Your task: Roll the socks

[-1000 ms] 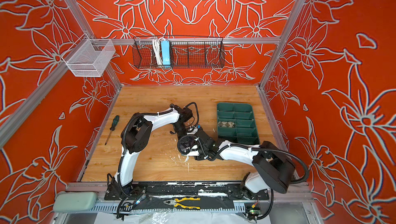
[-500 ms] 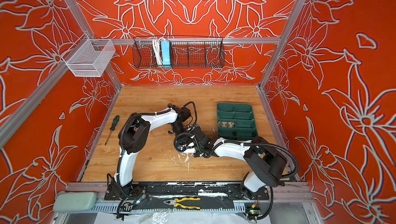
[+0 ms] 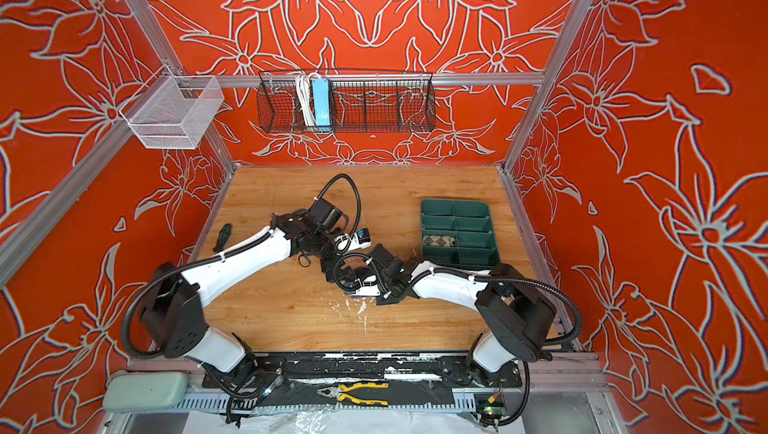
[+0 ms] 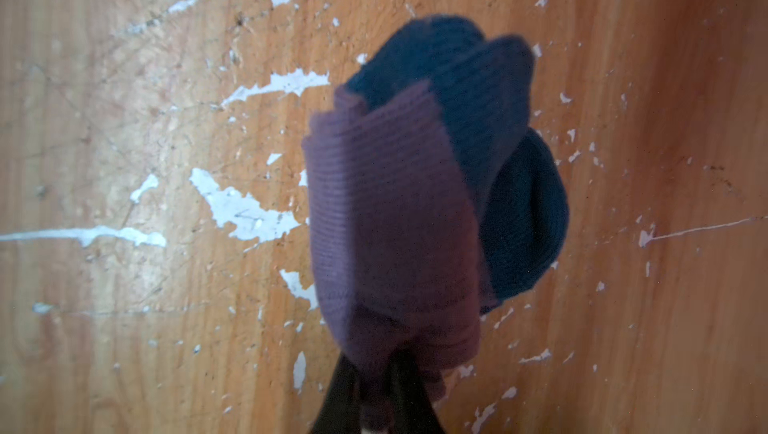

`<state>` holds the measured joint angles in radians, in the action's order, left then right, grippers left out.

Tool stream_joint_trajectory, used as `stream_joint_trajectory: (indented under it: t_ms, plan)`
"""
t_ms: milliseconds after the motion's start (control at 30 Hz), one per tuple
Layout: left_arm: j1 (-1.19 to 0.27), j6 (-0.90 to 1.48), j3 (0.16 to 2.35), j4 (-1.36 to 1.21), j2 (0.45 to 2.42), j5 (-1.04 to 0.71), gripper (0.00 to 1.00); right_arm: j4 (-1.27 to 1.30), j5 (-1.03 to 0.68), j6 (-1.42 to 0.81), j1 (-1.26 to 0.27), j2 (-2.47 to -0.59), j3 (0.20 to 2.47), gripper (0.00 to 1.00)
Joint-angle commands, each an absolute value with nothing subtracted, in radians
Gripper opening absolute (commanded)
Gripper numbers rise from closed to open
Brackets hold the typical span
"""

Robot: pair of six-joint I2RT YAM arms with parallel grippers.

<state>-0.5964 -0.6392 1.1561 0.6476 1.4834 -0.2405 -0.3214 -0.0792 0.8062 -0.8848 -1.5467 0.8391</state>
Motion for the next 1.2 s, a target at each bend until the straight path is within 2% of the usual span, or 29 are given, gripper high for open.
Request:
stream_joint_trajectory:
  t_ms: [0,100,133,267,400,467,533,600,733,867,1033,1167]
  plan:
    - [-0.585,-0.597,1.034,0.404,1.312,0.011,0.97,-0.498,-0.094,0.768,-0.88,-1.536,0.869,0.0]
    - [-0.54,-0.446,0.907,0.138,1.128,0.26,0.97,-0.547,-0.113,0.777,-0.874,-1.547,0.896,0.0]
    - [-0.509,-0.411,0.889,0.112,1.075,0.261,0.97,-0.569,-0.124,0.783,-0.871,-1.552,0.907,0.0]
    - [-0.417,-0.319,0.902,0.204,0.907,0.09,0.97,-0.672,-0.192,0.794,-0.848,-1.608,0.979,0.0]
    - [-0.417,-0.459,0.897,0.356,0.786,-0.248,0.99,-0.828,-0.315,0.78,-0.808,-1.697,1.106,0.0]
    - [-0.431,-0.523,0.863,0.396,0.747,-0.361,0.94,-0.91,-0.39,0.776,-0.782,-1.748,1.173,0.0]
    - [-0.513,-0.608,0.826,0.446,0.718,-0.31,0.92,-0.995,-0.471,0.783,-0.754,-1.81,1.246,0.0]
    - [-0.642,-0.705,0.78,0.467,0.711,-0.155,0.92,-1.07,-0.529,0.789,-0.728,-1.871,1.309,0.0]
    - [-0.904,-0.886,0.655,0.384,0.751,0.12,0.91,-1.181,-0.611,0.808,-0.683,-1.976,1.411,0.02]
    - [-1.051,-0.943,0.53,0.134,0.865,0.244,0.9,-1.201,-0.621,0.809,-0.664,-2.031,1.462,0.02]
    - [-1.102,-0.938,0.493,-0.166,1.149,0.329,0.81,-1.215,-0.63,0.814,-0.662,-2.052,1.492,0.02]
    - [-1.106,-0.934,0.542,-0.308,1.363,0.406,0.81,-1.22,-0.634,0.819,-0.663,-2.053,1.491,0.02]
